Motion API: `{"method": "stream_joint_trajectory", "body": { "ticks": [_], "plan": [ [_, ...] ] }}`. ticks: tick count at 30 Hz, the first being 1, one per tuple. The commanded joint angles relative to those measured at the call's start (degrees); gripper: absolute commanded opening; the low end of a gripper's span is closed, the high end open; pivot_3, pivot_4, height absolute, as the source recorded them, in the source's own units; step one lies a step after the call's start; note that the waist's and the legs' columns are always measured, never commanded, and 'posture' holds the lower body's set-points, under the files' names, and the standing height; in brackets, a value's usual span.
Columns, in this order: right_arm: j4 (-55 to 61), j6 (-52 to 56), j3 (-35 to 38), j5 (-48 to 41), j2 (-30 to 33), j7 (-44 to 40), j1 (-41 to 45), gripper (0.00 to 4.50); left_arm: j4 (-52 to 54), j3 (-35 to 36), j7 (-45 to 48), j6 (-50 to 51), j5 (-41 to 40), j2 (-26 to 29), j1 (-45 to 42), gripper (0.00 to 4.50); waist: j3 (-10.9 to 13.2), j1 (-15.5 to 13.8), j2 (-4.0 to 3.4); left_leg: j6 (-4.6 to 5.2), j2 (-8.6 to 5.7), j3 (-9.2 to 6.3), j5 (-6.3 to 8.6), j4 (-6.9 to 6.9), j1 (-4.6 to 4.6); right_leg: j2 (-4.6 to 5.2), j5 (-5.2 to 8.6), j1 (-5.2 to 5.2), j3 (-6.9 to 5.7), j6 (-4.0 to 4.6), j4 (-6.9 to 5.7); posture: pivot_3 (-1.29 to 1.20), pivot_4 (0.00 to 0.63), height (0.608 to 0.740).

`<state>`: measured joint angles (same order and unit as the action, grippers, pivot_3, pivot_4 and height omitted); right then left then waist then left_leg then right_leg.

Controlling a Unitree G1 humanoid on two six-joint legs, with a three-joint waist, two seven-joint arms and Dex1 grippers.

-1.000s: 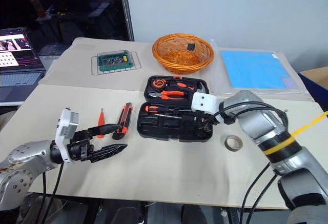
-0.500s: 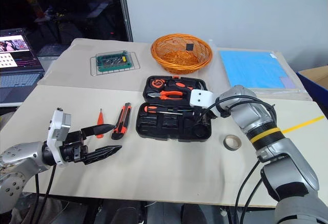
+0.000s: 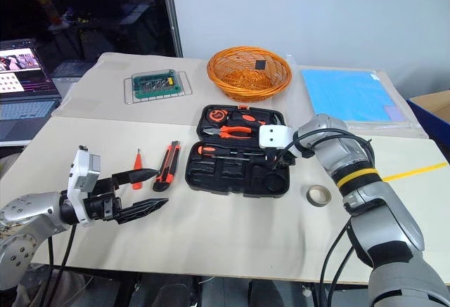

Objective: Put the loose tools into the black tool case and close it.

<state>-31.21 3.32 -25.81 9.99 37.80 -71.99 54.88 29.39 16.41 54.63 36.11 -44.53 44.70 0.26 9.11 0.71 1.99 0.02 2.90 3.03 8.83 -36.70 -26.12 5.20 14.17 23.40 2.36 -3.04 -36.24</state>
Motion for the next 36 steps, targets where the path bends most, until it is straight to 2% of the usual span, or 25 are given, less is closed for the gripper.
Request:
{"method": "stream_joint_trajectory", "body": {
  "ticks": [1, 2, 5, 8, 11, 15, 17, 21, 24, 25, 26, 28, 29, 31, 33, 34, 36],
  "plan": [
    [6.04, 3.69, 7.92, -7.90, 0.45, -2.16, -1.75, 2.84, 0.83, -0.59, -0.32, -1.23, 0.11, -0.17, -0.77, 4.34, 0.01, 0.01, -0.01, 0.00, 0.00, 0.00, 0.00, 0.00, 0.00, 0.00, 0.00, 0.00, 0.00, 0.00, -0.01, 0.00, 0.150, 0.740],
    [6.80, 4.14, 9.70, -9.62, 0.23, -1.87, -2.78, 2.84, 0.72, -0.85, -0.39, -1.38, 0.25, -0.31, -0.87, 4.34, 0.01, 0.01, -0.01, 0.00, 0.00, 0.00, 0.00, 0.00, 0.00, 0.00, 0.00, 0.00, 0.00, 0.00, -0.02, 0.00, 0.150, 0.740],
    [9.98, 8.87, 14.25, -14.94, -0.60, -1.39, -5.47, 2.13, 0.21, -1.35, -0.70, -1.86, 0.64, -0.81, -1.44, 4.34, 0.01, -0.05, -0.01, 0.00, 0.00, -0.01, 0.00, 0.00, 0.02, 0.00, 0.00, -0.03, 0.00, 0.00, -0.02, 0.00, 0.150, 0.740],
    [14.35, 13.63, 18.09, -18.58, -2.11, 1.93, -8.12, 1.16, -0.15, -1.39, -1.16, -2.08, 0.65, -1.16, -1.89, 4.34, 0.01, -0.02, -0.01, 0.00, 0.00, 0.00, 0.00, 0.00, 0.05, 0.00, 0.00, -0.05, 0.00, 0.00, -0.04, 0.00, 0.150, 0.740],
    [17.78, 17.90, 20.82, -18.45, -5.56, 11.21, -11.07, 0.08, -0.16, -1.15, -1.40, -2.11, 0.54, -1.19, -1.57, 4.34, 0.00, 0.18, -0.01, 0.00, 0.01, 0.01, 0.00, 0.00, 0.08, -0.01, 0.00, -0.04, 0.02, 0.00, -0.09, 0.00, 0.150, 0.740],
    [23.01, 17.48, 21.20, -14.99, -11.44, 24.62, -18.05, 0.01, -0.23, -1.01, -2.24, -2.52, 1.04, -1.71, -0.52, 4.34, 0.00, 0.17, -0.01, 0.00, 0.01, 0.02, 0.00, 0.00, 0.09, -0.02, 0.01, 0.00, 0.03, 0.01, -0.18, 0.00, 0.150, 0.740],
    [24.56, 17.55, 19.95, -13.11, -13.21, 28.59, -21.72, 0.01, -0.30, -0.94, -2.39, -3.00, 1.56, -1.82, 0.01, 4.34, 0.01, 0.13, -0.01, -0.01, -0.02, 0.04, -0.01, 0.00, 0.08, 0.00, 0.01, 0.05, 0.06, 0.01, -0.29, 0.00, 0.150, 0.740],
    [26.71, 14.54, 12.70, -6.94, -12.83, 30.11, -28.55, 0.01, -0.75, 0.09, -2.49, -3.40, 2.41, -1.56, 1.46, 4.34, -0.02, 0.02, -0.02, -0.04, -0.06, 0.07, -0.03, -0.01, 0.13, 0.05, 0.03, 0.10, 0.08, 0.01, -0.50, 0.00, 0.150, 0.740],
    [25.67, 10.85, 7.73, -1.45, -10.26, 29.72, -29.10, 0.01, -2.23, 0.83, -2.57, -4.06, 3.32, -1.35, 2.01, 4.34, -0.05, 0.18, 0.01, -0.07, -0.01, 0.11, -0.01, -0.01, 0.71, 0.05, 0.23, -0.22, 0.07, 0.20, -0.47, 0.00, 0.150, 0.740],
    [24.91, 9.88, 6.87, -0.15, -9.95, 30.17, -28.83, 0.01, -3.04, 1.04, -2.74, -4.50, 3.70, -1.44, 1.97, 4.34, -0.09, 0.21, 0.04, -0.22, 0.00, 0.14, 0.08, 0.02, 0.88, 0.08, 0.49, -0.25, 0.07, 0.57, -0.47, 0.00, 0.150, 0.740],
    [24.07, 8.98, 6.16, 1.19, -9.74, 30.93, -28.42, 0.01, -3.94, 1.34, -2.97, -5.10, 4.26, -1.54, 2.03, 4.34, -0.15, 0.17, 0.14, -0.53, 0.03, 0.15, 0.27, 0.02, 0.92, 0.07, 0.50, -0.26, 0.06, 0.61, -0.48, 0.00, 0.150, 0.740],
    [23.68, 6.68, 6.90, 2.40, -10.05, 33.80, -27.53, 0.01, -4.97, 2.42, -5.00, -5.26, 4.72, -2.39, 2.14, 4.34, -0.27, 0.23, 0.26, -0.55, 0.08, 0.12, 0.28, 0.02, 0.97, 0.05, 0.52, -0.26, 0.02, 0.66, -0.54, 0.00, 0.150, 0.740],
    [25.06, 6.78, 9.44, 0.34, -11.49, 35.34, -27.30, 0.01, -5.32, 3.11, -7.20, -5.11, 5.14, -3.31, 2.07, 4.34, -0.29, 0.24, 0.28, -0.56, 0.09, 0.12, 0.28, 0.02, 1.01, 0.04, 0.51, -0.28, 0.02, 0.67, -0.56, 0.00, 0.150, 0.740],
    [32.85, 5.52, 19.23, -13.40, -15.86, 34.62, -27.59, 0.01, -5.53, 4.02, -16.17, -5.47, 9.09, -6.57, 1.23, 4.34, -0.28, 0.17, 0.30, -0.57, 0.09, 0.14, 0.28, 0.02, 1.01, 0.07, 0.48, -0.28, 0.04, 0.69, -0.57, 0.00, 0.150, 0.740],
    [38.92, 11.27, 22.83, -19.45, -17.00, 33.28, -27.62, 0.01, -6.96, 4.98, -21.45, -4.61, 11.67, -7.79, 0.01, 4.34, -0.21, 0.02, 0.30, -0.57, 0.07, 0.15, 0.27, 0.02, 0.91, 0.10, 0.42, -0.45, 0.08, 0.61, -0.62, 0.00, 0.150, 0.740],
    [42.38, 14.14, 25.01, -23.21, -16.51, 32.34, -27.79, 0.01, -6.37, 4.94, -24.45, -1.33, 12.13, -7.86, -0.56, 4.34, -0.19, 0.01, 0.31, -0.46, 0.06, 0.15, 0.18, 0.02, 0.85, 0.08, 0.20, -0.41, 0.11, 0.23, -0.69, 0.00, 0.150, 0.740],
    [48.68, 18.98, 26.05, -26.75, -14.49, 30.85, -27.78, 0.58, -7.83, 5.64, -28.18, 3.75, 11.59, -7.69, -2.49, 4.34, -0.17, -0.20, 0.33, -0.14, 0.08, 0.06, -0.02, 0.02, 0.80, 0.04, 0.19, -0.36, 0.04, 0.18, -0.73, 0.00, 0.150, 0.740]
  ]
}}
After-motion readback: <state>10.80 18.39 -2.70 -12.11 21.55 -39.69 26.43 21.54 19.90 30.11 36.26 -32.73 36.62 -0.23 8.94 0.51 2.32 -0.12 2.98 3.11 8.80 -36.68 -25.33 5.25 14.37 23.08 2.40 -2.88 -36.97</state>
